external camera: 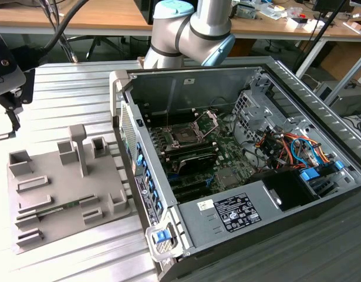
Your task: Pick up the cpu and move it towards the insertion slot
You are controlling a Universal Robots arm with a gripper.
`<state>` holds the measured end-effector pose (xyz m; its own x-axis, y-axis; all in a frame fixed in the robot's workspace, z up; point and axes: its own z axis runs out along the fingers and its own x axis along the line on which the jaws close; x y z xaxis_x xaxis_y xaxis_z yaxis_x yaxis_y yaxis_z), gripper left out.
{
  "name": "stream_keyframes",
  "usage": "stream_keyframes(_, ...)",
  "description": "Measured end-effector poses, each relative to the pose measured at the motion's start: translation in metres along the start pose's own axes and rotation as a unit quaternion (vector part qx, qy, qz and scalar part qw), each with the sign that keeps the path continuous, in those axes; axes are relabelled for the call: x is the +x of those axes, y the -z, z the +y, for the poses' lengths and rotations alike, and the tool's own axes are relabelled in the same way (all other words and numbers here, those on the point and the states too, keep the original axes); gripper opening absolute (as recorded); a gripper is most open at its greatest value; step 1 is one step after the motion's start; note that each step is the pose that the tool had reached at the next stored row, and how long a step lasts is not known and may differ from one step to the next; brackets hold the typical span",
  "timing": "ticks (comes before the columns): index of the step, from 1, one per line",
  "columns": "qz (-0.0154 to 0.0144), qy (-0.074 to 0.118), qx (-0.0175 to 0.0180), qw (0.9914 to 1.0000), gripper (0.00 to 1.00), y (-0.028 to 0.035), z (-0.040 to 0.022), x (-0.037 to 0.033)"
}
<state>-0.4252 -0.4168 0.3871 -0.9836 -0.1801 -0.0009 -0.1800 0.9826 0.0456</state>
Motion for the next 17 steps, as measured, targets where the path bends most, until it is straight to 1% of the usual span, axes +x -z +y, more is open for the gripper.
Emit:
stream_keyframes(12, 0.0, 0.0, 0.0, 1.0, 0.55, 0.0109, 0.0005, 0.0)
stream_keyframes(17, 0.0, 0.0, 0.0, 1.0, 0.55, 0.0166, 0.0008, 0.0)
